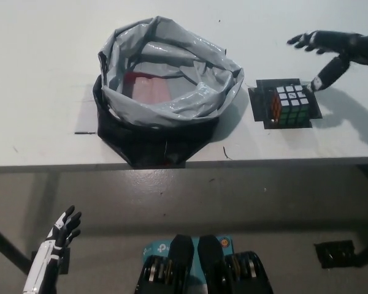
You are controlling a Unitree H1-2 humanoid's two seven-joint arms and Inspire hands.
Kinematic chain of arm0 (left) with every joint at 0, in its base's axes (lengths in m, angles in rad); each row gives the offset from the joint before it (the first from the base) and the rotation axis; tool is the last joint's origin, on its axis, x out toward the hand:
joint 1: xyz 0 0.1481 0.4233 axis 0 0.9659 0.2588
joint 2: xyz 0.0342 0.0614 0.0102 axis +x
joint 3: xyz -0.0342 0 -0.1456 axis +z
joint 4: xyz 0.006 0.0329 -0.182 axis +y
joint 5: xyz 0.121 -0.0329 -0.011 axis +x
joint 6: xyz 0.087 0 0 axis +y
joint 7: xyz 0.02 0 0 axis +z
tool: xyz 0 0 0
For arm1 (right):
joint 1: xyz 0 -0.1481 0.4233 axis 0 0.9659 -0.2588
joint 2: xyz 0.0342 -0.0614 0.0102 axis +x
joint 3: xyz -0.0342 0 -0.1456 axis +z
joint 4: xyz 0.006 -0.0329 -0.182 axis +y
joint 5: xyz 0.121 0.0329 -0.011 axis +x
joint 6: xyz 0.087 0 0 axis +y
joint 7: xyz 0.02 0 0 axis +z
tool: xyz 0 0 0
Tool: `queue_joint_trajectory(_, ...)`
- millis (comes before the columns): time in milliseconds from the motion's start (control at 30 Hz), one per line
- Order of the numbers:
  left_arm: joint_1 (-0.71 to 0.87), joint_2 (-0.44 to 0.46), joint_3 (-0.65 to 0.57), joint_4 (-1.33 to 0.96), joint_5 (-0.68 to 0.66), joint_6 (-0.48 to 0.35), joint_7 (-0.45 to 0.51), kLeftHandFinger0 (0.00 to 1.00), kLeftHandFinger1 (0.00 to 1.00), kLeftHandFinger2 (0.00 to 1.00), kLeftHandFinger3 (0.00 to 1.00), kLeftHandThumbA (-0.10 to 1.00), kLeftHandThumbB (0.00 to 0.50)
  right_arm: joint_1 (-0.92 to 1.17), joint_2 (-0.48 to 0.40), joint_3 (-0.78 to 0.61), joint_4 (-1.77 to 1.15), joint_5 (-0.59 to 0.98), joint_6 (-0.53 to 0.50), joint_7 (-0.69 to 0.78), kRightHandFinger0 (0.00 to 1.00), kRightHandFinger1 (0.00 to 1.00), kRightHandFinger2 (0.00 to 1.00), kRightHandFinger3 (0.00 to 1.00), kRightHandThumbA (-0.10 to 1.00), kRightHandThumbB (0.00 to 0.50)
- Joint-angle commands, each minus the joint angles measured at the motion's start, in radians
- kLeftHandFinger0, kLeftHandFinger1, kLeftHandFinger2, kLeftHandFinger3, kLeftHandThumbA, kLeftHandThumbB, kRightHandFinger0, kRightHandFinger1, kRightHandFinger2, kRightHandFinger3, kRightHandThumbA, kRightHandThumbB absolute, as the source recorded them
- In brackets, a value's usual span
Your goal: Use the right hand to pick up a rubix's cube and place it into a plastic bag and lift the bag
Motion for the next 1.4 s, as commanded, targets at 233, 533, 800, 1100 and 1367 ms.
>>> queue_joint_trajectory(233, -0.014, 0.015, -0.012, -0.038, -0.013, -0.008, -0.027, 1.00, 1.00, 1.00, 1.00, 0.96, 0.209, -0.247, 0.096, 0.157, 0.219, -0.143, -0.051, 0.143, 1.00, 1.00, 1.00, 1.00, 0.84, 0.500)
queue_joint_trajectory(533, -0.014, 0.019, -0.013, -0.056, 0.004, 0.000, -0.023, 1.00, 1.00, 1.00, 1.00, 0.99, 0.210, -0.281, 0.135, 0.187, 0.280, -0.193, -0.100, 0.150, 1.00, 1.00, 1.00, 1.00, 0.87, 0.500)
queue_joint_trajectory(800, -0.015, 0.018, -0.012, -0.069, 0.002, 0.005, -0.026, 1.00, 1.00, 1.00, 1.00, 1.00, 0.211, -0.293, 0.158, 0.227, 0.349, -0.251, -0.165, 0.157, 1.00, 1.00, 1.00, 1.00, 0.85, 0.500)
queue_joint_trajectory(1100, -0.013, 0.018, -0.011, -0.075, -0.016, 0.015, -0.038, 1.00, 1.00, 1.00, 1.00, 0.97, 0.222, -0.274, 0.166, 0.217, 0.391, -0.268, -0.175, 0.135, 1.00, 1.00, 1.00, 1.00, 0.85, 0.500)
queue_joint_trajectory(1367, -0.008, 0.015, -0.010, -0.073, -0.005, 0.012, -0.030, 1.00, 1.00, 1.00, 1.00, 0.97, 0.232, -0.258, 0.182, 0.183, 0.441, -0.252, -0.174, 0.131, 1.00, 1.00, 1.00, 1.00, 0.84, 0.500)
